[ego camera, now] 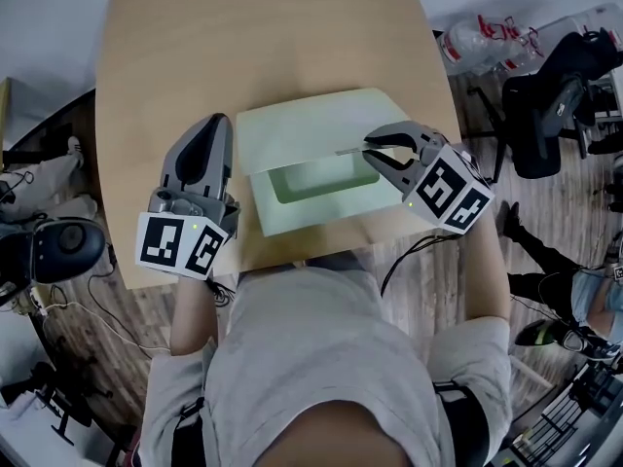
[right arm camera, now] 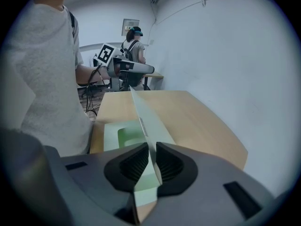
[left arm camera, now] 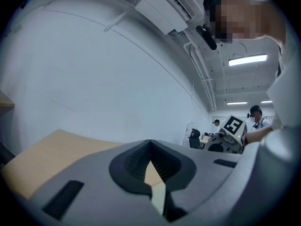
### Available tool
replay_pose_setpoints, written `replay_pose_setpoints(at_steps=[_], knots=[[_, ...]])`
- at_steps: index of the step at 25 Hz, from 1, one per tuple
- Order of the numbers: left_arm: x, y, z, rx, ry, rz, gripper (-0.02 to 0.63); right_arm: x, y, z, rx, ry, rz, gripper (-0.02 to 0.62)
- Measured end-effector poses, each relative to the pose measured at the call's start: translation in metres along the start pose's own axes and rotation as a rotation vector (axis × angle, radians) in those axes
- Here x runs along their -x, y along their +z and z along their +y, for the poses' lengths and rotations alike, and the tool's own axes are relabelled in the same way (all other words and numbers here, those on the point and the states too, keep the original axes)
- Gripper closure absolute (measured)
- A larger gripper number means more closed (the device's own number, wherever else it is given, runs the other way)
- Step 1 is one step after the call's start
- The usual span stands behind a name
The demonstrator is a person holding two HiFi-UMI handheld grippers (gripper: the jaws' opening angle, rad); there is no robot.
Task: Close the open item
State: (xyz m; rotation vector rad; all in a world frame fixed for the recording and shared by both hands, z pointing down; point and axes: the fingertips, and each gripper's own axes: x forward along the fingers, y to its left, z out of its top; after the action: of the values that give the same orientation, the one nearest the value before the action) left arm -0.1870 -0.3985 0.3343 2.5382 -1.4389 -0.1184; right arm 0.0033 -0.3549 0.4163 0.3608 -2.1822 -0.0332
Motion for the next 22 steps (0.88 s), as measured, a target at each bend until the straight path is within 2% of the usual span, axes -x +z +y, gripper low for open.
replay_pose_setpoints(at_steps=[3,8,22], knots=[[0.007,-0.005,-0.012,0.002,0.006,0.002,0.594,0.001,-0.009,0.014,0.009,-0.01,-0.013,0.543],[0.017,-0.013,-0.033,0.006,0.015,0.003,0.594,0.0,-0.019,0.031,0.096,-0.048,-0.028,0.541],[0.043,-0.067,-0.099,0.018,0.034,0.032,0.594,-0.019,-0.057,0.075,0.138,-0.04,-0.074,0.526]])
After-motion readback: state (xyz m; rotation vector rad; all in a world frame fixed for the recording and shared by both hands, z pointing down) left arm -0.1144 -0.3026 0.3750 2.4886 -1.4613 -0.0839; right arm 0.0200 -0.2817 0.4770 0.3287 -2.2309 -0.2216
